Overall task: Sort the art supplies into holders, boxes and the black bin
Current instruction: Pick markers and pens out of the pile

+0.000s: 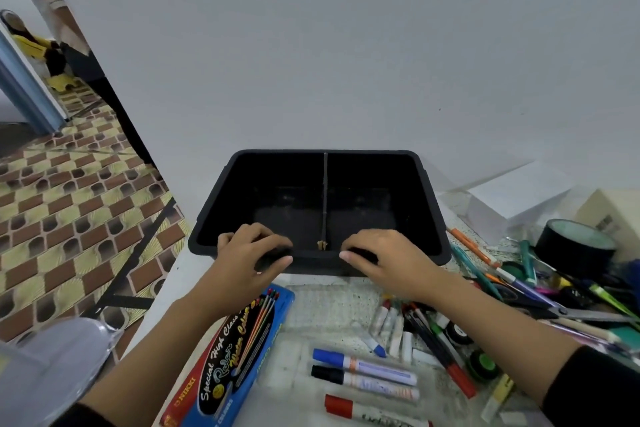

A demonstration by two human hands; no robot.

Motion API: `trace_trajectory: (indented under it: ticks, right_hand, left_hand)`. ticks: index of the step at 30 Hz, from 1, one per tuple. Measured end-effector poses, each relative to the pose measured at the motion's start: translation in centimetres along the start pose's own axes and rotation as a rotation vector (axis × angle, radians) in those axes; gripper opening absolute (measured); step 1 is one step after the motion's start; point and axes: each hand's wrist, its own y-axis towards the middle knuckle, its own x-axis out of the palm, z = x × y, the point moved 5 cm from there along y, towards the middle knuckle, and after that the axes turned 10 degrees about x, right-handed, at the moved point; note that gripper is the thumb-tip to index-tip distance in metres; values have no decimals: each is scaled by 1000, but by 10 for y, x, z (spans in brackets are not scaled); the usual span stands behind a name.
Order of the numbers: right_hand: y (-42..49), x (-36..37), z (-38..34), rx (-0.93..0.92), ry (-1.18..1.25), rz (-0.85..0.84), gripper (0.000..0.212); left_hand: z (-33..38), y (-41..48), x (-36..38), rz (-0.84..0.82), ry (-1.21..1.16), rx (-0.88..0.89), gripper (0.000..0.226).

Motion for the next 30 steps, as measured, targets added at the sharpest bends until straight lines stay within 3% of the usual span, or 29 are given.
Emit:
trace_trajectory:
  ticks: [4, 8, 13, 15, 21, 30]
  right_hand:
    - [-20, -20, -2, -15, 120, 259, 14]
    - [-41, -28, 3, 20, 157, 255, 10]
    - [-78, -36, 16, 137, 159, 341, 12]
    - [-93, -32, 16, 135, 128, 284, 13]
    - [-124, 5, 22, 36, -21, -107, 20]
    - [-137, 25, 9, -203, -142, -238, 23]
  left_hand:
    - [29, 7, -9, 54, -32, 192, 26]
    - [56, 19, 5, -41, -160, 311, 18]
    - [88, 37, 28, -44, -238, 410, 20]
    - [100, 40, 34, -61, -282, 426, 19]
    - [117, 16, 56, -246, -258, 427, 10]
    - [114, -55, 69, -463, -165, 122, 26]
